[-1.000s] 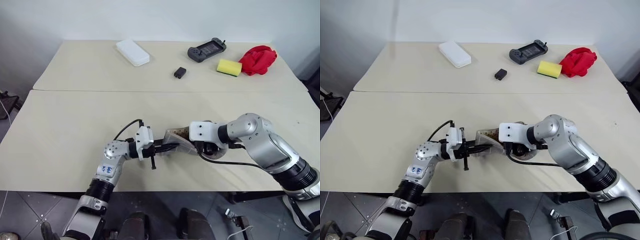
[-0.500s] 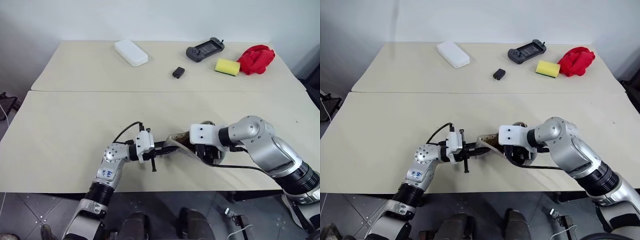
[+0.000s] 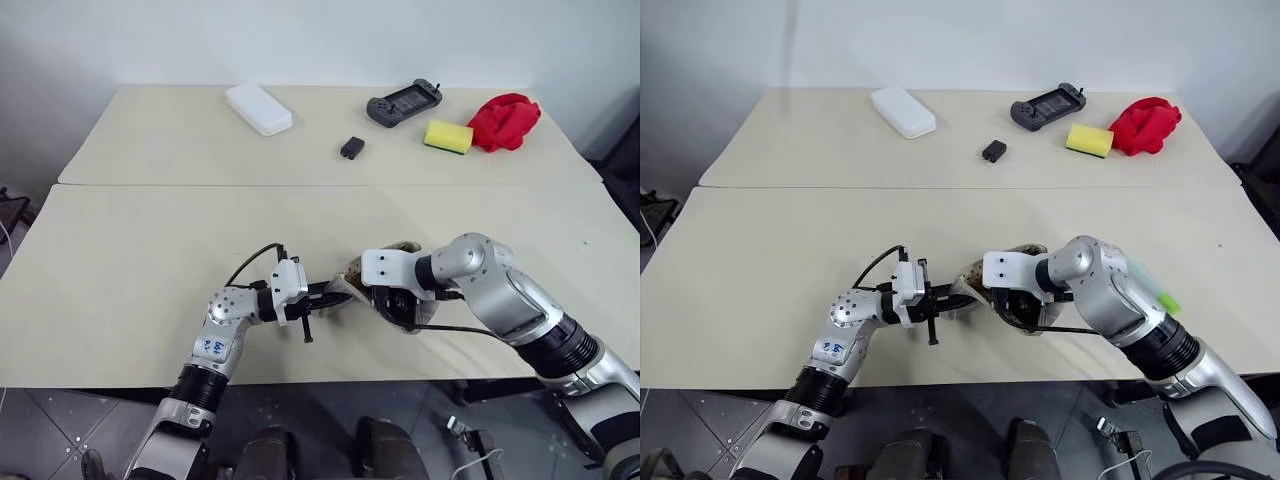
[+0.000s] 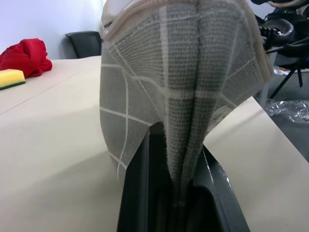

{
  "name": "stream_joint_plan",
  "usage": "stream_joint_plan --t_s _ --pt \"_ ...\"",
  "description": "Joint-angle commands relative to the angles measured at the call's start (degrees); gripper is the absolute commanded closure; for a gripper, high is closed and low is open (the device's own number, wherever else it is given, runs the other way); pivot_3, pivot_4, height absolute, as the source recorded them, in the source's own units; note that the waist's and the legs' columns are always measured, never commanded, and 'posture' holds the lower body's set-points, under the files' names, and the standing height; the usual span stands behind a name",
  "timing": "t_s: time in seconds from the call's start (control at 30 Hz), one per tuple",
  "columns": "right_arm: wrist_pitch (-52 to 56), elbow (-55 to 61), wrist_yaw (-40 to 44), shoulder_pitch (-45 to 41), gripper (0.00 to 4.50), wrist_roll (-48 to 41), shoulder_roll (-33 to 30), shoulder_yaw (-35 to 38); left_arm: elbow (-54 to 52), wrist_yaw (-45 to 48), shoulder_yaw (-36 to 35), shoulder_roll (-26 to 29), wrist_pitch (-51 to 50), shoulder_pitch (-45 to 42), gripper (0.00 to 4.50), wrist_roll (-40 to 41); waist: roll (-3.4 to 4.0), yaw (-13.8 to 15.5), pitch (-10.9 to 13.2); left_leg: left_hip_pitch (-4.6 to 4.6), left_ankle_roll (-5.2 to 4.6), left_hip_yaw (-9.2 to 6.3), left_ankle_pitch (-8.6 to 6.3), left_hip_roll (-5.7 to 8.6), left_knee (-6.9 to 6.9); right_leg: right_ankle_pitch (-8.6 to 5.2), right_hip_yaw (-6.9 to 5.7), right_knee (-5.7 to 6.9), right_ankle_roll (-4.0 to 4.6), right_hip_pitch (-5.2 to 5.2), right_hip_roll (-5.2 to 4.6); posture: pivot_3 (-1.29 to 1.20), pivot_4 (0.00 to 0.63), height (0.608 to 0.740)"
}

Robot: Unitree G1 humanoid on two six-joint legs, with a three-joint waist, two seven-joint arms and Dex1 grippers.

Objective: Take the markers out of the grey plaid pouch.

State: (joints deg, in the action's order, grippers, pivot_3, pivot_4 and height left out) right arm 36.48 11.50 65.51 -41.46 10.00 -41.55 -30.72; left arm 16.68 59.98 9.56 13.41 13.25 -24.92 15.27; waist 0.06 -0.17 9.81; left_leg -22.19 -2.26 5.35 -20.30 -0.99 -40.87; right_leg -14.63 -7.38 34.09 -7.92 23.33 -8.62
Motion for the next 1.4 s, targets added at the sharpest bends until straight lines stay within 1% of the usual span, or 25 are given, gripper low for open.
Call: stream_joint_plan --t_s 0.03,0.07,0.13,0.23,0.33,0.4,0.53,0.63,0.73,0.77,0.87,0.97,1.03,1.13,1.2,1.23,1.27,1.33,1.4 --pt "-4.6 1.87 0.84 0.79 3.7 -2.34 -2.44 5.0 -1.83 -0.3 -0.62 -0.04 0.44 -0.01 4.5 0.75 0.0 0.12 0.0 -0.02 -0.01 0.0 -0.01 0.01 0.0 0.0 0.0 0.0 0.0 0.01 -0.02 0.0 0.15 0.74" --pt "-4.82 2.57 1.12 1.01 3.93 -3.18 -3.07 6.38 -1.99 -0.41 -0.66 0.01 0.37 0.1 4.5 0.76 0.01 0.18 0.01 -0.05 -0.02 -0.01 -0.01 0.02 0.0 0.0 -0.01 -0.01 -0.01 0.03 -0.03 0.0 0.15 0.74" --pt "-7.19 3.12 2.05 1.75 3.94 -5.12 -4.43 8.94 -2.24 -0.49 -0.63 0.17 0.34 0.3 4.5 0.72 0.01 0.22 0.01 -0.12 -0.04 -0.02 -0.02 0.04 0.01 0.01 -0.02 -0.03 -0.01 0.08 -0.03 0.0 0.15 0.74" --pt "-9.67 3.67 4.4 3.15 3.94 -11.17 -4.85 13.77 -2.37 -0.52 -0.69 0.38 0.32 0.45 4.5 0.78 0.01 0.13 0.02 -0.14 -0.05 0.02 -0.06 0.15 0.04 0.0 -0.04 -0.11 -0.01 0.09 0.02 0.0 0.15 0.74" --pt "-18.92 0.88 9.06 5.69 3.94 -17.22 -6.5 19.11 -2.41 -0.53 -0.8 0.57 0.3 0.5 4.5 0.81 0.01 0.28 0.03 -0.15 -0.05 0.02 -0.06 0.18 0.05 0.0 -0.07 -0.13 -0.01 0.09 0.04 0.0 0.15 0.74" --pt "-22.27 -1.38 11.04 7.2 3.94 -20.41 -6.9 21.84 -2.41 -0.46 -0.85 0.72 0.28 0.51 4.5 0.82 0.0 0.3 0.04 -0.15 -0.07 0.01 -0.07 0.19 0.04 0.02 -0.07 -0.16 -0.03 0.05 0.04 0.0 0.15 0.74" --pt "-25.29 -5.75 11.6 9.23 3.94 -26.84 -4.55 27.28 -2.45 -0.65 -0.64 0.71 0.23 0.61 4.5 0.68 0.0 0.19 0.04 -0.12 -0.08 0.04 -0.07 0.16 0.05 0.03 -0.06 -0.18 -0.06 0.04 0.04 0.0 0.15 0.74" --pt "-26.42 -7.52 12.55 10.65 3.94 -29.9 -3.72 29.39 -2.64 -0.81 -0.57 0.65 0.12 0.66 4.5 0.63 0.0 0.23 0.04 -0.12 -0.08 0.05 -0.07 0.16 0.04 0.03 -0.05 -0.17 -0.06 0.04 0.04 0.0 0.15 0.74" --pt "-28.82 -7.98 14.01 12.33 3.94 -30.57 -4.32 29.73 -3.01 -0.91 -0.54 0.75 -0.07 0.84 4.5 0.61 0.01 0.26 0.04 -0.12 -0.08 0.05 -0.07 0.16 0.04 0.03 -0.05 -0.17 -0.06 0.04 0.04 0.0 0.15 0.74" --pt "-28.84 -7.66 13.62 12.56 3.94 -31.74 -3.6 30.35 -3.1 -0.97 -0.57 0.76 -0.16 0.91 4.5 0.65 0.0 0.29 0.04 -0.12 -0.08 0.05 -0.07 0.16 0.04 0.03 -0.05 -0.17 -0.06 0.04 0.04 0.0 0.15 0.74" --pt "-25.27 -5.08 11.32 12.07 3.94 -36.92 -1.38 32.54 -3.26 -0.95 -0.63 0.9 -0.32 1.03 4.5 0.7 0.01 0.24 0.04 -0.12 -0.08 0.05 -0.07 0.14 0.04 0.03 -0.04 -0.16 -0.06 0.04 0.04 0.0 0.15 0.74" --pt "-13.29 -0.41 6.32 9.25 3.94 -46.76 -0.64 36.01 -3.45 -0.73 -0.86 1.27 -0.66 0.97 4.5 0.9 0.12 0.23 0.1 -0.12 -0.08 0.03 -0.07 0.04 0.04 0.03 -0.04 -0.14 -0.06 0.06 0.03 0.0 0.15 0.74" --pt "-5.34 1.63 4.62 8.08 3.94 -53.24 -1.74 37.69 -3.3 -0.56 -0.94 1.38 -0.83 0.7 4.5 0.96 0.15 0.33 0.12 -0.13 -0.08 0.02 -0.07 -0.03 0.02 0.03 -0.01 -0.12 -0.06 0.08 -0.03 0.0 0.15 0.74" --pt "6.69 0.47 -3.41 4.48 3.94 -65.63 -0.86 43.4 -2.54 -0.39 -0.99 1.25 -0.83 -0.09 4.5 0.91 0.15 0.59 0.12 -0.14 -0.09 -0.07 -0.09 -0.06 0.01 0.04 -0.05 -0.14 -0.04 0.06 -0.05 0.0 0.15 0.74" --pt "11.05 -0.81 -7.12 3.23 3.94 -69.74 -0.77 45.73 -2.26 -0.33 -0.97 1.15 -0.76 -0.37 4.5 0.86 0.15 0.73 0.12 -0.14 -0.11 -0.07 -0.1 -0.05 0.0 0.04 -0.04 -0.13 -0.04 0.06 -0.12 0.0 0.15 0.74" --pt "12.14 -1.29 -8.46 2.9 3.94 -70.74 -0.74 46.52 -2.21 -0.34 -0.92 1.09 -0.75 -0.43 4.5 0.81 0.15 0.76 0.12 -0.14 -0.11 -0.07 -0.11 -0.04 0.0 0.04 -0.03 -0.14 -0.03 0.07 -0.13 0.0 0.15 0.74" --pt "13.36 -4.77 -9.56 2.62 3.94 -68.78 -2.81 47.06 -2.26 -0.35 -0.94 1.07 -0.8 -0.59 4.5 0.84 0.15 0.79 0.12 -0.14 -0.09 -0.06 -0.12 -0.05 0.01 0.04 -0.03 -0.14 -0.03 0.07 -0.14 0.0 0.15 0.74" --pt "14.86 -12.84 -12.23 3.23 3.94 -60.03 -9.52 44.85 -2.52 -0.13 -1.34 1.54 -0.93 -0.74 4.5 1.1 0.15 1.3 0.12 -0.15 -0.11 -0.04 -0.14 -0.03 0.0 0.04 -0.03 -0.14 -0.03 0.08 -0.15 0.0 0.15 0.74" --pt "12.25 -15.8 -11.91 5.77 3.94 -52.83 -14.12 41.43 -3.2 0.15 -1.94 2.4 -1.2 -0.32 4.5 1.5 0.15 1.71 0.12 -0.19 -0.2 -0.01 -0.18 0.08 -0.03 0.04 -0.05 -0.14 -0.04 0.09 -0.24 0.0 0.15 0.74"
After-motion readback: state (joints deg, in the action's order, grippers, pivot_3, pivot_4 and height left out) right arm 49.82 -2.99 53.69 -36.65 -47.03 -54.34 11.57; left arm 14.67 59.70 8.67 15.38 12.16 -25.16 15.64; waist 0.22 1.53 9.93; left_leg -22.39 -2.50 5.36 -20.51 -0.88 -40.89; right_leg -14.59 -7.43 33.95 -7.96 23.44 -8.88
